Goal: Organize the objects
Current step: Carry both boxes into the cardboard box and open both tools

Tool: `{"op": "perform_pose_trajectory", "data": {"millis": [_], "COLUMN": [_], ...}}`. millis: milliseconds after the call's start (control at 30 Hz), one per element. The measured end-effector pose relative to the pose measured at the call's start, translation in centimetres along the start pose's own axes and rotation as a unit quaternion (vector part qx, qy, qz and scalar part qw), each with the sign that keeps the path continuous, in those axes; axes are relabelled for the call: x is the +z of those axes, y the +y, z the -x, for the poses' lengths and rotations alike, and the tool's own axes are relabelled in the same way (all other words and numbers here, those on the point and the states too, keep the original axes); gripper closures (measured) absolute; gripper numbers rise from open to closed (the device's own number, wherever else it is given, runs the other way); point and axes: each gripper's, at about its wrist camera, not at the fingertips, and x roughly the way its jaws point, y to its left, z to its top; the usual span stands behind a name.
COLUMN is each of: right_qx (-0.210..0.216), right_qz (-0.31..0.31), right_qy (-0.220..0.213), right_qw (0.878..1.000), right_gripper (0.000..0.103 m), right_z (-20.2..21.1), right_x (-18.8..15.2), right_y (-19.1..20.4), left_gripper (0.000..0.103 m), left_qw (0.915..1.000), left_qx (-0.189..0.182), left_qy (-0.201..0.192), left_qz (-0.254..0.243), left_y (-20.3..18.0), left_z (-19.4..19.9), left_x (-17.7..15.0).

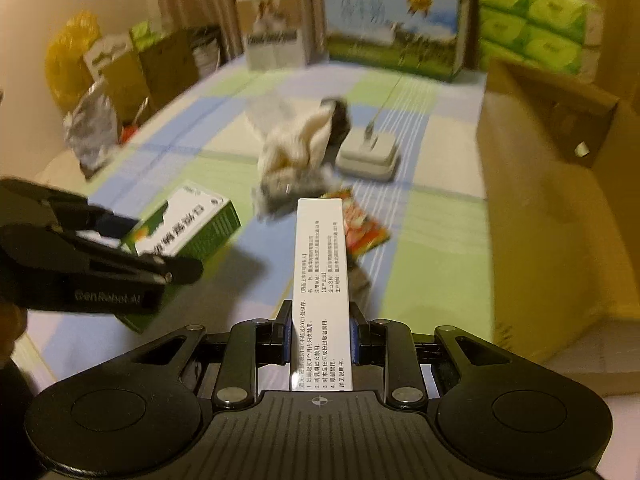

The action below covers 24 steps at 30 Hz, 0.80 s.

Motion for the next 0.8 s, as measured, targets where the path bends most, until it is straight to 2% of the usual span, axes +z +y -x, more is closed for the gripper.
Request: {"op": "perform_pose_trajectory", "data": {"millis": [200,367,567,800], "right_qx": [-0.025,-0.087,-0.135,-0.147], "right_qz": [-0.033,-0.056,-0.099,-0.128], "right_qy": [-0.068,-0.106,-0.107,-0.09], "right_qw": [0.997,0.989,0.98,0.977], "right_gripper": [0.08,0.08,0.08,0.08], "right_z": [6.9,11.8,14.1,13.4], "right_x": [3.5,5.8,6.1,5.0], "right_y": [-3.3,-8.8,-15.8,-20.0], "left_gripper": [0.052,0.052,0.052,0.052], "left_qw": [0.9986,0.9948,0.9895,0.9853], "left_qx": [-0.024,-0.065,-0.108,-0.13], "left_qy": [-0.044,-0.073,-0.081,-0.078], "left_qz": [-0.017,-0.029,-0.051,-0.078], "left_y": [-3.0,-7.8,-14.6,-20.6], "left_z": [4.2,6.2,5.6,2.8], "left_x": [3.9,8.7,13.6,16.2]}}
